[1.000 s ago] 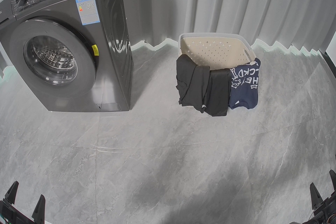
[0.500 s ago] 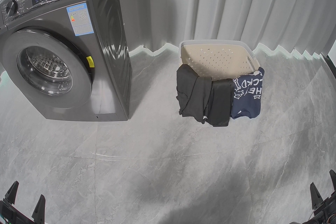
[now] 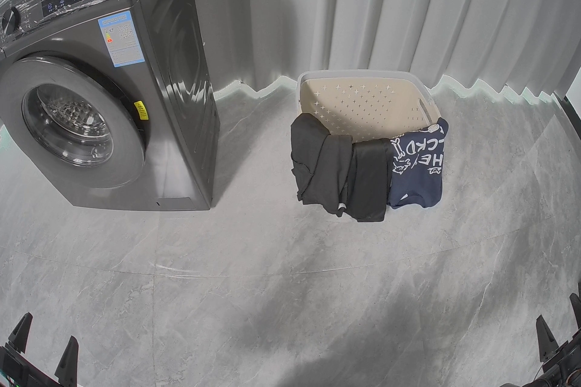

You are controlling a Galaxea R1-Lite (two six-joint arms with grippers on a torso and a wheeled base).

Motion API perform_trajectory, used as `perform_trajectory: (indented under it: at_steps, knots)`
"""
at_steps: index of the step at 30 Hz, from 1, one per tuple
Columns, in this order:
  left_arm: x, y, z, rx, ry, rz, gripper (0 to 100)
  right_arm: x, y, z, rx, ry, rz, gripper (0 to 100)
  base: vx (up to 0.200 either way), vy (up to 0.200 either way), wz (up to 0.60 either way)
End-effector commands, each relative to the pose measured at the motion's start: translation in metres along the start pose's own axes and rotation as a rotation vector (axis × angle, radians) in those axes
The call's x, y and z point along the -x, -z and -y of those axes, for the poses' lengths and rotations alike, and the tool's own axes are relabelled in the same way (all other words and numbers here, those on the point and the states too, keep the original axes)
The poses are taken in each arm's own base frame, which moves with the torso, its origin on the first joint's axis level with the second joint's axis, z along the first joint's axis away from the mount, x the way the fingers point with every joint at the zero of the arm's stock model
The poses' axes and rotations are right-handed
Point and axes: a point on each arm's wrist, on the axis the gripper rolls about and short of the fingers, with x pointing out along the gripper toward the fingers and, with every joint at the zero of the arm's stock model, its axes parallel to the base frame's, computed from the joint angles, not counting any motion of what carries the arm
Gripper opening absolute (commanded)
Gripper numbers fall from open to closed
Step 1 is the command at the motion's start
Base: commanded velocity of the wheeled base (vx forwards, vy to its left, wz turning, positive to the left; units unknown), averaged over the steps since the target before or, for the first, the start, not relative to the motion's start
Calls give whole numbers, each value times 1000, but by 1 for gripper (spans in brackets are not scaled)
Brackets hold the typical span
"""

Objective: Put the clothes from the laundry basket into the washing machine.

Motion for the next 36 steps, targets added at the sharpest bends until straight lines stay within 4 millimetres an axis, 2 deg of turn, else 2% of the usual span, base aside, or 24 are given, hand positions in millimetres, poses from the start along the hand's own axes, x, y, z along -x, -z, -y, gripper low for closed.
perform_trajectory:
  at_steps: [1, 10, 26, 36]
  knots:
    - [0, 5, 0, 0, 0, 2, 100, 0, 5, 0, 0, -1, 1, 100, 0, -200, 0]
    - [0, 5, 0, -1, 0, 2, 100, 0, 5, 0, 0, -1, 1, 100, 0, -200, 0]
    - [0, 5, 0, -1, 0, 2, 100, 0, 5, 0, 0, -1, 1, 100, 0, 0, 0]
    - [0, 5, 0, 0, 0, 2, 100, 0, 5, 0, 0, -1, 1, 100, 200, 0, 0]
